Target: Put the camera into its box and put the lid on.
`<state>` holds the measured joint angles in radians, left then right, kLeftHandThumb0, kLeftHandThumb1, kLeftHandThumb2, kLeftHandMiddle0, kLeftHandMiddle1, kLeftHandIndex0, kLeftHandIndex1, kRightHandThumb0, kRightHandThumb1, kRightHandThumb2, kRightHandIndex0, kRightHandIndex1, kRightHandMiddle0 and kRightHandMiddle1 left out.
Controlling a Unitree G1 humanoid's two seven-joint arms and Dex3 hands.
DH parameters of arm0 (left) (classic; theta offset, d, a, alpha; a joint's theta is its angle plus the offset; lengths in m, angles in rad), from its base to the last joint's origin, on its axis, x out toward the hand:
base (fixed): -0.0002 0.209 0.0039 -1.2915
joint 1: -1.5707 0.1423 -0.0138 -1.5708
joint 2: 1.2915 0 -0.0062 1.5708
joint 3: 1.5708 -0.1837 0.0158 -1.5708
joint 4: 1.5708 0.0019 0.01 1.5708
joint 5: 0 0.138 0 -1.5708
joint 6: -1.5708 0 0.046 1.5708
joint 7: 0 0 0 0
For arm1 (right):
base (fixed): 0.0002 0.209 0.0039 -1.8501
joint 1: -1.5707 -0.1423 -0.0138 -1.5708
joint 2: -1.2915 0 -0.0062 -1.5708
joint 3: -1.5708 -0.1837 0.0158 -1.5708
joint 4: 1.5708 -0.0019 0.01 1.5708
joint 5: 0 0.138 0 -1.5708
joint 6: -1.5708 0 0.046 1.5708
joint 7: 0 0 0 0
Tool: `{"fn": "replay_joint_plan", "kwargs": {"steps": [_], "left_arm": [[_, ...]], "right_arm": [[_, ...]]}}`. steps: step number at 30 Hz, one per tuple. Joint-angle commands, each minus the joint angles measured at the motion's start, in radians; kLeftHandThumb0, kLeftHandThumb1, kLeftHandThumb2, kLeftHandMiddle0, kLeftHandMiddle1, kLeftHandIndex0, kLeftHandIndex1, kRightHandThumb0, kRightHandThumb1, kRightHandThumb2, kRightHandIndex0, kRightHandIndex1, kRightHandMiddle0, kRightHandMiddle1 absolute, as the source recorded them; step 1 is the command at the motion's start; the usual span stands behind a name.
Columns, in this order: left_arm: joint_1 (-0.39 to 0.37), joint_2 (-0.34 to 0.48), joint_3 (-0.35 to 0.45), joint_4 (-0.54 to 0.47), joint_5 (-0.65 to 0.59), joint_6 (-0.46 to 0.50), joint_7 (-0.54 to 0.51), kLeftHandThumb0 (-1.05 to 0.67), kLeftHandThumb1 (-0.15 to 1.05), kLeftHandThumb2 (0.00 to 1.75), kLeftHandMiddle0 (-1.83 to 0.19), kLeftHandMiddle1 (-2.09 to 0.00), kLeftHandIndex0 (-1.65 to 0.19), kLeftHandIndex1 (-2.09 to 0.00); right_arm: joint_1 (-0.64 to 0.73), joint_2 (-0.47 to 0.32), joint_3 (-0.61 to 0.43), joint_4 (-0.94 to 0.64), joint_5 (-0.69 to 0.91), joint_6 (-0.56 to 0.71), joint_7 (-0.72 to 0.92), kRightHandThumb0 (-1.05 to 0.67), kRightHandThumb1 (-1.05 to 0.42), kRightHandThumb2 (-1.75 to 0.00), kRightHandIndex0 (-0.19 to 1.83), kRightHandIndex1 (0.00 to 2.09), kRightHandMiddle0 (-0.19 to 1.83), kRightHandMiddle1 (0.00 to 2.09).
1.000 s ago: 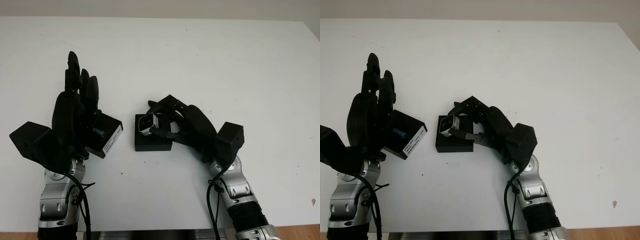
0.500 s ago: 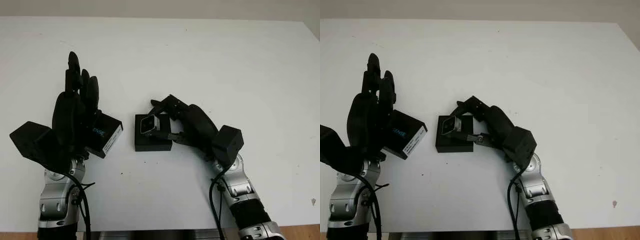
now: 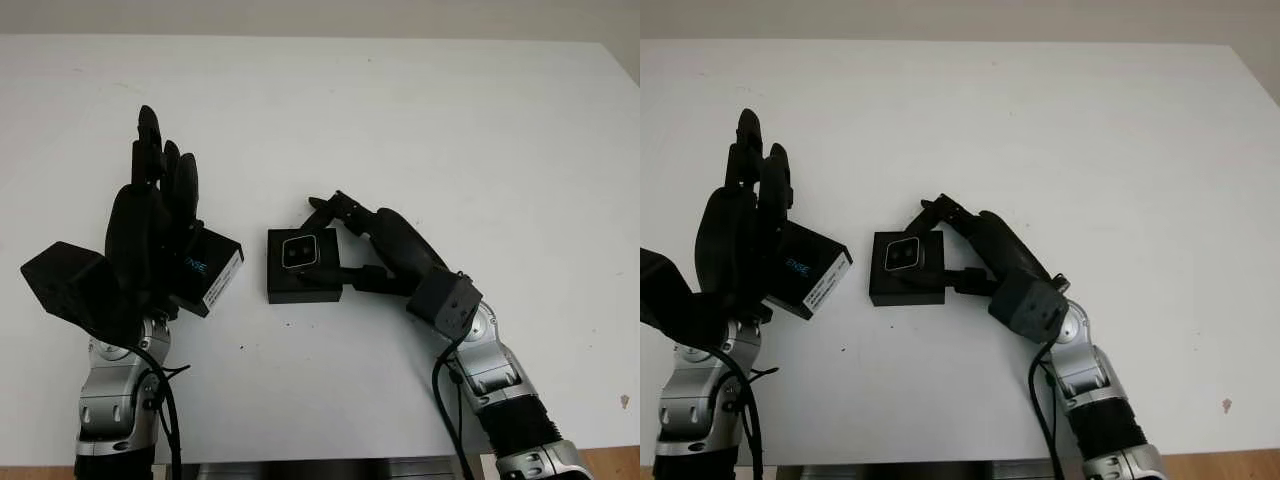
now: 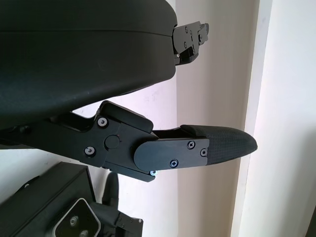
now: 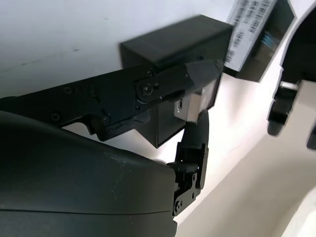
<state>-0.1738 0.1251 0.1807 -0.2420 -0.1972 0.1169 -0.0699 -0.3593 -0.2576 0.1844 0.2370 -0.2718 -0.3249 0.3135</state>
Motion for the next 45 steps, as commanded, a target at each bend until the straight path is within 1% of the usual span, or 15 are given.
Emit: {"fn": "replay_joint_plan", "kwargs": {"steps": [1, 2, 5, 9, 15, 18, 21, 24, 27, 30, 33, 35, 37, 41, 45], "left_arm": [[0.012, 0.005, 0.001, -0.017, 0.007, -0.009, 0.0, -0.78, 1.05, 0.48, 0.19, 0.0, 0.19, 0.0], [0.012, 0.005, 0.001, -0.017, 0.008, -0.009, 0.001, -0.79, 1.05, 0.47, 0.19, 0.0, 0.19, 0.0], [0.013, 0.005, 0.002, -0.016, 0.004, -0.011, -0.002, -0.78, 1.05, 0.47, 0.19, 0.0, 0.19, 0.0], [0.015, 0.007, 0.001, -0.02, 0.006, -0.004, -0.001, -0.79, 1.05, 0.47, 0.19, 0.0, 0.19, 0.0], [0.015, 0.008, 0.001, -0.02, 0.006, -0.007, -0.002, -0.78, 1.05, 0.47, 0.19, 0.0, 0.19, 0.0], [0.016, 0.007, 0.003, -0.018, 0.002, -0.013, -0.007, -0.78, 1.05, 0.47, 0.19, 0.0, 0.19, 0.0], [0.016, 0.005, 0.001, -0.018, 0.01, -0.015, 0.001, -0.78, 1.05, 0.47, 0.19, 0.0, 0.19, 0.0], [0.016, 0.005, 0.0, -0.016, 0.011, -0.014, 0.0, -0.78, 1.05, 0.47, 0.19, 0.0, 0.19, 0.0], [0.016, 0.005, 0.001, -0.017, 0.01, -0.012, -0.001, -0.77, 1.05, 0.48, 0.19, 0.0, 0.19, 0.0], [0.015, 0.007, 0.001, -0.019, 0.011, -0.008, -0.002, -0.77, 1.05, 0.5, 0.19, 0.0, 0.19, 0.0], [0.015, 0.005, 0.003, -0.017, 0.012, -0.015, 0.0, -0.77, 1.05, 0.5, 0.19, 0.0, 0.19, 0.0], [0.017, 0.004, 0.004, -0.017, 0.01, -0.018, -0.001, -0.77, 1.05, 0.48, 0.19, 0.0, 0.19, 0.0], [0.017, 0.004, 0.004, -0.022, 0.009, -0.011, 0.001, -0.77, 1.05, 0.48, 0.19, 0.0, 0.19, 0.0], [0.014, 0.002, 0.004, -0.023, 0.007, -0.005, 0.005, -0.78, 1.05, 0.47, 0.19, 0.0, 0.19, 0.0], [0.011, 0.006, 0.004, -0.017, 0.009, -0.011, 0.002, -0.78, 1.05, 0.48, 0.19, 0.0, 0.19, 0.0]], "right_arm": [[0.025, -0.027, 0.032, -0.029, -0.037, 0.002, 0.011, -0.69, -0.92, -0.05, -0.05, 0.02, 0.05, 0.61], [0.027, -0.036, 0.037, -0.043, -0.051, 0.001, 0.009, -0.71, -0.92, -0.05, -0.11, 0.02, 0.02, 0.51], [0.031, -0.056, 0.041, -0.07, -0.079, -0.026, -0.01, -0.73, -0.91, -0.05, -0.18, 0.0, -0.01, 0.37], [0.035, -0.074, 0.037, -0.091, -0.084, -0.043, -0.025, -0.74, -0.92, -0.06, -0.19, 0.0, -0.04, 0.29], [0.02, -0.105, 0.0, -0.184, -0.07, 0.007, -0.02, -0.77, -0.94, -0.06, -0.19, 0.0, -0.16, 0.16], [0.002, -0.112, -0.032, -0.236, -0.047, 0.045, -0.016, -0.77, -0.93, -0.05, -0.19, 0.0, -0.19, 0.11], [-0.02, -0.12, -0.068, -0.281, -0.028, 0.063, -0.02, -0.76, -0.92, -0.05, -0.19, 0.0, -0.18, 0.09], [-0.042, -0.115, -0.093, -0.289, -0.01, 0.068, -0.036, -0.75, -0.92, -0.05, -0.19, 0.0, -0.16, 0.1], [-0.058, -0.102, -0.105, -0.274, -0.028, 0.05, -0.089, -0.76, -0.96, -0.07, -0.17, 0.01, -0.11, 0.12], [-0.071, -0.086, -0.106, -0.246, -0.061, 0.028, -0.166, -0.75, -1.03, -0.09, -0.07, 0.07, 0.0, 0.18], [-0.063, -0.094, -0.085, -0.247, -0.09, 0.012, -0.18, -0.75, -1.05, -0.18, -0.05, 0.07, 0.01, 0.21], [-0.053, -0.108, -0.066, -0.248, -0.122, -0.026, -0.185, -0.74, -1.05, -0.27, -0.04, 0.08, -0.01, 0.21], [-0.048, -0.132, -0.045, -0.247, -0.168, -0.081, -0.19, -0.74, -1.05, -0.32, -0.03, 0.08, -0.01, 0.21], [-0.039, -0.198, 0.001, -0.256, -0.269, -0.183, -0.179, -0.72, -1.05, -0.51, -0.02, 0.08, -0.01, 0.24], [-0.035, -0.243, 0.032, -0.252, -0.319, -0.246, -0.159, -0.74, -1.05, -0.59, 0.0, 0.08, 0.03, 0.28]]}}
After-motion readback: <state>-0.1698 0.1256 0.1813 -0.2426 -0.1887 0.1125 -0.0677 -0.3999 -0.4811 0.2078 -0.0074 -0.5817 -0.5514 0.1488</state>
